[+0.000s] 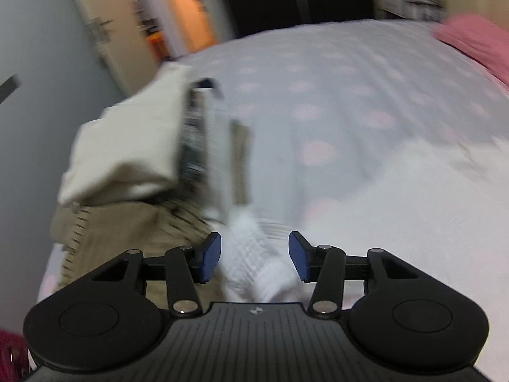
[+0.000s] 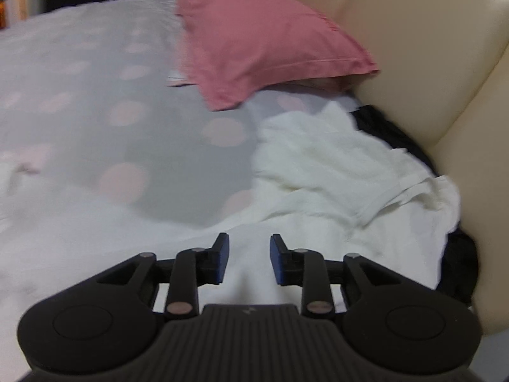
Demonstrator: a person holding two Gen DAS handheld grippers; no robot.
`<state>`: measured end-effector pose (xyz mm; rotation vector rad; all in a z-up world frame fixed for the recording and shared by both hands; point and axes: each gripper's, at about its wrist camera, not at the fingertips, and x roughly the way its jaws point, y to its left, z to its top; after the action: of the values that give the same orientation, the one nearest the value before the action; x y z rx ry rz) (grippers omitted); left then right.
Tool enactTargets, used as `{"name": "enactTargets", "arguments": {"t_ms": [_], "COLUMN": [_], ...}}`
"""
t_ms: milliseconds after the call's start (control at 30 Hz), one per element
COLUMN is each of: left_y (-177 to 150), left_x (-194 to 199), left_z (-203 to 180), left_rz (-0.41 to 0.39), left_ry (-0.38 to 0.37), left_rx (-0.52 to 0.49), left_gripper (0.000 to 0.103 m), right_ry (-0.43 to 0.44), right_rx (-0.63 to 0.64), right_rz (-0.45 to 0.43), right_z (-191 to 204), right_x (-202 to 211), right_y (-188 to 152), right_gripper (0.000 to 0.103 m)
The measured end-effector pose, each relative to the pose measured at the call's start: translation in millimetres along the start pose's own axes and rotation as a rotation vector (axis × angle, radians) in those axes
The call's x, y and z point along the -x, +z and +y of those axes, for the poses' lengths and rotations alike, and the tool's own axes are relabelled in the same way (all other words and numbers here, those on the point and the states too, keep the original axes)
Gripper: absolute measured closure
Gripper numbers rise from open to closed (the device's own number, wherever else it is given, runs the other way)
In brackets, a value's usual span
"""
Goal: Fold clothes
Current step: 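Release the hem and smooth the shirt flat with both grippers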
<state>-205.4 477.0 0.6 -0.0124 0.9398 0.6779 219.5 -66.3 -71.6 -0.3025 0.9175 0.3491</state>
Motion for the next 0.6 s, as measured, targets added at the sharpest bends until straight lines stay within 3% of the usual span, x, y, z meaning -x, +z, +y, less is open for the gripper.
{"name": "enactTargets", "arguments": {"t_ms": [100,300,400,600], "left_y": [-29.1,-92.2,-120.1,-159.5], "left_x": [19.4,38.4,36.9,30.5], "left_z": [-28.5,-78.2,-98.0,-122.4], "left_rz": [0.043,0.218,0.301,0.445], "left_ry": [-0.110,-0.352,-0.417,-0.503], "left_rx": [-0.065,-0.196,-0.275,-0.396], "left_gripper": [0.057,0.057,0.057,0.057], "right_ry": [0.128,0.338,0.408,0.458], "right_rx": [0.004,0.057,0.095,0.166], "right_rz": [0.019,0.133,0.190,0.348], "right_z": [21.0,65.6,82.2,98.2], "right_x": [30.5,82.2,104.6,124.7], "right_y": [-22.4,-85.2,-119.1,-183.5], "right_gripper": [0.065,0.060,0.058,0.056]}}
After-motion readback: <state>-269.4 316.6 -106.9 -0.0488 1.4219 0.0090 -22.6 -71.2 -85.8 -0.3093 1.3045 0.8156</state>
